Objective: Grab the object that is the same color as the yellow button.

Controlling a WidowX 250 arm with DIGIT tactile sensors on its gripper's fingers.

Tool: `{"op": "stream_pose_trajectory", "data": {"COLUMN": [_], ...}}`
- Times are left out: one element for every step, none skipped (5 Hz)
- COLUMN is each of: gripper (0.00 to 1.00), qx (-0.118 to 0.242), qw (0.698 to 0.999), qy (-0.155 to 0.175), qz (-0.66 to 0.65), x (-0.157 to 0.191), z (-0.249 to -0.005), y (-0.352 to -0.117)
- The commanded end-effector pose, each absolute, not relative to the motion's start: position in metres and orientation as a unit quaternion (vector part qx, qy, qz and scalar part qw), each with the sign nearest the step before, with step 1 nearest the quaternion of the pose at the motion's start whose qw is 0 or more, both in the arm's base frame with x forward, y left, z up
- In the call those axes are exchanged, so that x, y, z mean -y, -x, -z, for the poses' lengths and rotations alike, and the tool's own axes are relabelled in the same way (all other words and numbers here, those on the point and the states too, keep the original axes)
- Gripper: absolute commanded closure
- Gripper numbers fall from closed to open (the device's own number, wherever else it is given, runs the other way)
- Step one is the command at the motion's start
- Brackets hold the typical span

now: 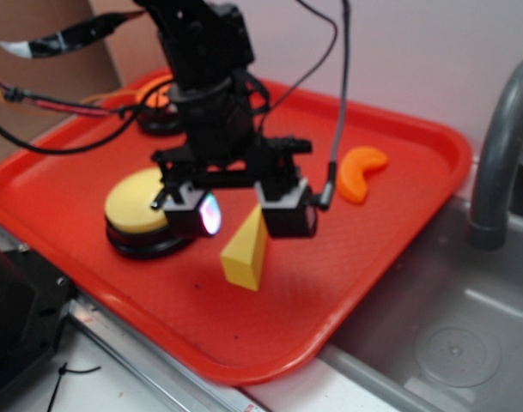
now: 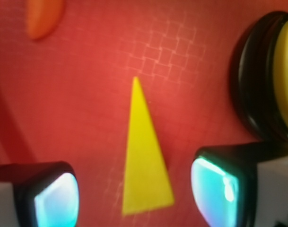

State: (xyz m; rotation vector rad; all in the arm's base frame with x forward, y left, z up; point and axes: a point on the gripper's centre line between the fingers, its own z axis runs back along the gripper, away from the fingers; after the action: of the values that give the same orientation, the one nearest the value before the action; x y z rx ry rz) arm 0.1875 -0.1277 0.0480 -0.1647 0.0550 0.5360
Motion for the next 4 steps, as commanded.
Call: {"op": "stream_pose_trajectory", "data": {"gripper": [0.00,0.30,1.00,1.00], "qx": [-0.045,-0.056,-0.044,-0.011], "qw": [0.954,0.950,0.952,0.967], "qy": [0.084,0.085,0.073,0.077], "qz": [-0.285,-0.296,-0.294,-0.240], "x": [0.143,0.144,0.144,0.130], "z": [-0.028,-0.019,-0.020,-0.035], "y": [-0.190,-0.190,-0.188,-0.189]}}
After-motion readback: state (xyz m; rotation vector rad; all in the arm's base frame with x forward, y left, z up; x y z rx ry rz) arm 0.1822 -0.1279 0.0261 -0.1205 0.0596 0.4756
